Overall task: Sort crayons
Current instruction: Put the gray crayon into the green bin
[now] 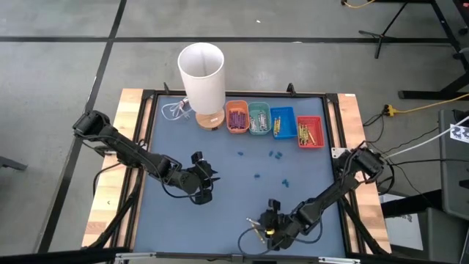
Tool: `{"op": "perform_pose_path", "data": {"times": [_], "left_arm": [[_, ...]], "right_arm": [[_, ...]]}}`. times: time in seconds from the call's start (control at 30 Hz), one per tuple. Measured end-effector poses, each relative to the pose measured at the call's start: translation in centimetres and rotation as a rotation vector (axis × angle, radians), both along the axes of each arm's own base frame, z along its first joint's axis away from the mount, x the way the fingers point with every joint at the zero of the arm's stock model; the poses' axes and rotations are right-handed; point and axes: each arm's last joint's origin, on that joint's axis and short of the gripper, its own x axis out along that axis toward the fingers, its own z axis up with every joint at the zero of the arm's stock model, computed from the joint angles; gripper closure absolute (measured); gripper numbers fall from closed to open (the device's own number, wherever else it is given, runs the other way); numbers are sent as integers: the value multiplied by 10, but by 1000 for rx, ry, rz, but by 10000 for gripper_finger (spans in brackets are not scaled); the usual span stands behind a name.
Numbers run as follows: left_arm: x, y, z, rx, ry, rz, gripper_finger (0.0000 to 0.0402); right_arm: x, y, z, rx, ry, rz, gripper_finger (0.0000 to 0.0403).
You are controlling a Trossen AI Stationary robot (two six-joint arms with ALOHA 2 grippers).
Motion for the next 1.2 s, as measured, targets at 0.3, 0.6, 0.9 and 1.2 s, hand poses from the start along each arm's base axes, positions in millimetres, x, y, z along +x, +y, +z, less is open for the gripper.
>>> {"op": "perform_pose_path", "data": {"times": [0.3, 0.6, 0.9, 1.2], "left_arm": [[0, -1, 0, -5, -1, -2, 308], [0, -1, 0, -8, -1, 0, 308], [0, -1, 0, -10, -1, -1, 308], [0, -1, 0, -10, -1, -1, 308]], "right_arm": [[-2, 0, -9, -44, 36, 13, 245], [-3, -1, -10, -66, 41, 19, 262], [-3, -2, -11, -70, 46, 18, 369], [-5, -4, -6, -86, 46, 15, 380]]}}
